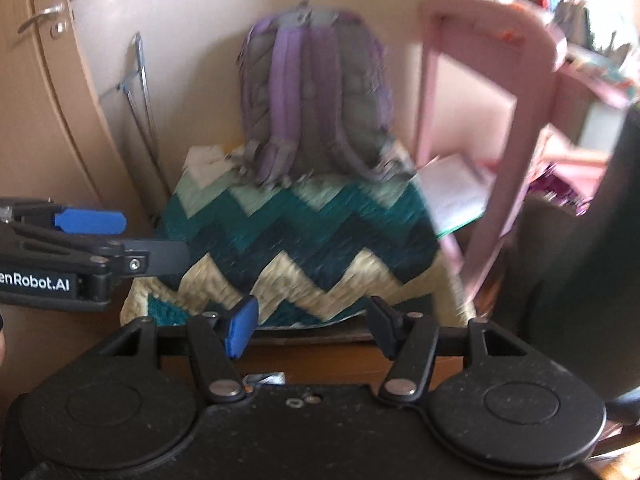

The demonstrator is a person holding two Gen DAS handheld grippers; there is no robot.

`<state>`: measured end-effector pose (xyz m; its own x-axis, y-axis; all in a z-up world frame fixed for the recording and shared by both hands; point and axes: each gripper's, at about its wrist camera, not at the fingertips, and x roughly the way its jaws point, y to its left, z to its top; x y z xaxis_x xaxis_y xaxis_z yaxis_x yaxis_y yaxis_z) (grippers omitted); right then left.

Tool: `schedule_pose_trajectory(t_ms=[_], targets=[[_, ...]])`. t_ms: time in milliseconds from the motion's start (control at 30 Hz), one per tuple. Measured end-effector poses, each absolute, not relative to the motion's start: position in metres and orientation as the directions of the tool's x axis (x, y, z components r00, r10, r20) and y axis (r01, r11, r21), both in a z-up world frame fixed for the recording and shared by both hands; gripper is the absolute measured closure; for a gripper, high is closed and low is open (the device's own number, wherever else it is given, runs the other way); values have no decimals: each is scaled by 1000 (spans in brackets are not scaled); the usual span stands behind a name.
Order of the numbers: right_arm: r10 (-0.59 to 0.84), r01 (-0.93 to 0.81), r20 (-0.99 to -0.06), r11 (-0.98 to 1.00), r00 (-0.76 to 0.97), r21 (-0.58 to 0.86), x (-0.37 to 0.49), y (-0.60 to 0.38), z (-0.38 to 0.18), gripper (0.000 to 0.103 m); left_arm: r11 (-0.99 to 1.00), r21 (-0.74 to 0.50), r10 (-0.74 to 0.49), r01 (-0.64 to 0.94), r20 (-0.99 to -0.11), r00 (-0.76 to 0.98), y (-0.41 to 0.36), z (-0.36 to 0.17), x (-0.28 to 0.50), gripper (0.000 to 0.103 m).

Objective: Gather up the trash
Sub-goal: 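Move both open tools back down to the trash on the floor, then grasp the green strap of the tote bag with the left tool while the right tool grasps white paper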

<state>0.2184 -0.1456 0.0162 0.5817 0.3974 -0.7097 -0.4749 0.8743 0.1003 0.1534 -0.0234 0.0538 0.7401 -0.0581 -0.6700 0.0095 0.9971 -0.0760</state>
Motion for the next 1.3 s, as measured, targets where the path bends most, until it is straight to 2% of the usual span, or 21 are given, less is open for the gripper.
schedule_pose_trajectory(t_ms=[100, 167, 333, 667, 967, 1167, 1300], targets=[[414, -483, -738, 865, 533, 136, 229, -129, -22, 43, 991, -122, -47, -54, -698, 714, 8, 16, 156, 13], [407, -472, -766, 868, 498, 154, 238, -120, -52, 43, 985, -135, -22, -108, -717, 697, 26, -13, 158, 4], [394, -430, -840, 876, 373, 220, 257, -99, -134, 43, 971, -121, 37, -208, -779, 626, 59, -87, 168, 3], [305, -417, -930, 887, 203, 200, 259, -61, -291, 43, 949, -73, 64, -307, -909, 411, 93, -237, 211, 3], [273, -636, -961, 749, 46, 183, 250, -24, -378, 43, 942, -107, -38, -319, -976, 215, 102, -354, 245, 3], [168, -655, -984, 738, -56, 163, 253, -20, -441, 43, 916, -167, -128, -366, -984, 127, 115, -411, 259, 3], [163, -641, -981, 743, -102, 190, 257, -19, -464, 43, 907, -189, -170, -377, -982, 85, 116, -443, 268, 4]])
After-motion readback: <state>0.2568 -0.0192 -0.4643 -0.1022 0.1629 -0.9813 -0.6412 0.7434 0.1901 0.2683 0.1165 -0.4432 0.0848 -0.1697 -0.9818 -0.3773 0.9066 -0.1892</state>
